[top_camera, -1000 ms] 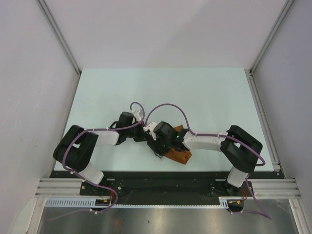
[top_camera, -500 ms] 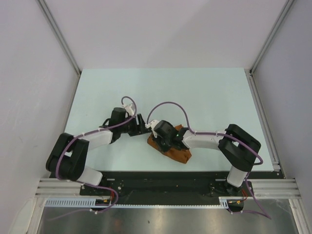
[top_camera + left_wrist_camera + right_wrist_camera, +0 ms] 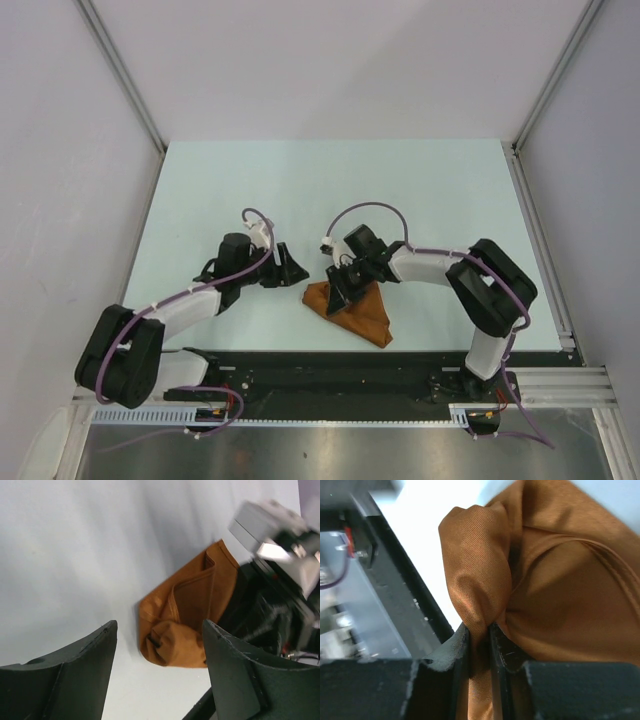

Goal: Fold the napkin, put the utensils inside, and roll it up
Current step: Roll the napkin with the utensil

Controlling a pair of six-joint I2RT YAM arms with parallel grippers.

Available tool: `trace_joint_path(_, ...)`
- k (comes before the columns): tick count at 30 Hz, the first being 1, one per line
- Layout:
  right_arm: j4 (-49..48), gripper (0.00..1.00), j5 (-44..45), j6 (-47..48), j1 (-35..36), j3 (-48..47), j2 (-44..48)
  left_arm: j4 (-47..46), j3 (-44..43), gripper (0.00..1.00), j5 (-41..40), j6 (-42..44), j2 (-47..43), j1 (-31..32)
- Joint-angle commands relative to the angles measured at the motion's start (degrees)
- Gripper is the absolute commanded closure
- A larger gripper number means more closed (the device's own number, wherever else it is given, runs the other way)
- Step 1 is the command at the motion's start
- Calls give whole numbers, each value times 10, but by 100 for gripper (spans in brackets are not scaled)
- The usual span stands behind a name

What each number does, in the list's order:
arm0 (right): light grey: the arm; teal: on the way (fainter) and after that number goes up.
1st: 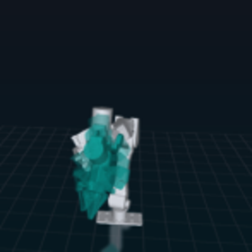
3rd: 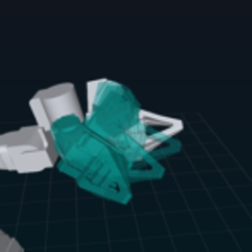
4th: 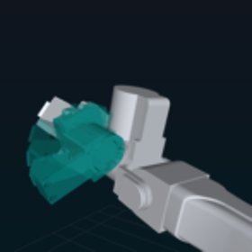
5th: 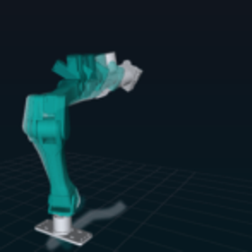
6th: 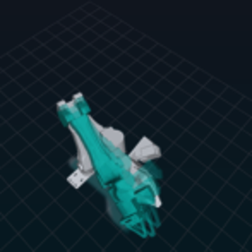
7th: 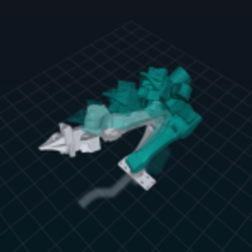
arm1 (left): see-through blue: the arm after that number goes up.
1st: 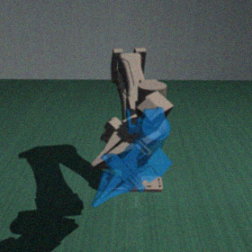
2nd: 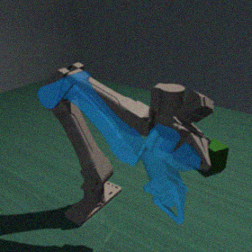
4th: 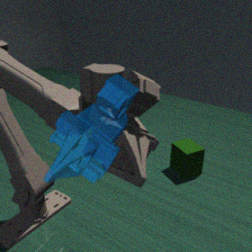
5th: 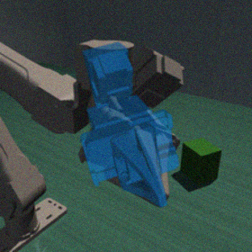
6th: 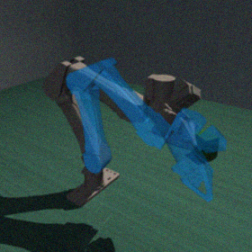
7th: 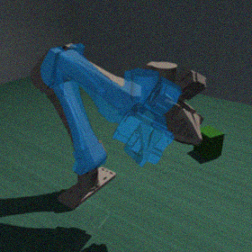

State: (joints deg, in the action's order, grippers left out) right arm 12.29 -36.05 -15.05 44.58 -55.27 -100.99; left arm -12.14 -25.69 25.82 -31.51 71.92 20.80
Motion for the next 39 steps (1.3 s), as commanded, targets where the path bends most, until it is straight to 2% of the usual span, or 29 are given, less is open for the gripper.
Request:
trace_joint_path(1,11,92,-118,-9,-36,-31,-46,-42,4,28,19,17,-5,34)
trace_joint_path(6,19,94,-132,10,-48,-35,-83,-61,7,31,14,8,24,52)
trace_joint_path(16,-3,94,-152,-9,-49,-14,-91,-72,-1,35,11,-8,82,84)
trace_joint_path(25,-32,94,-145,-24,-48,16,-90,-90,-1,59,1,-30,117,98)
trace_joint_path(26,-27,93,-142,-21,-47,14,-89,-90,-1,65,3,-30,125,99)
trace_joint_path(28,-19,89,-132,-16,-45,11,-86,-91,-1,72,5,-31,132,102)
trace_joint_path(29,-11,82,-128,-13,-45,10,-79,-91,-2,81,6,-31,134,103)
trace_joint_path(31,8,74,-117,-9,-46,5,-68,-85,-3,91,8,-25,137,106)
trace_joint_path(32,18,65,-110,-1,-45,2,-53,-82,-5,93,9,-22,137,106)
trace_joint_path(35,62,52,-77,12,-43,-11,-18,-61,-15,100,12,-6,141,108)
trace_joint_path(39,99,48,-7,20,-34,-17,42,-46,-25,100,17,10,153,111)
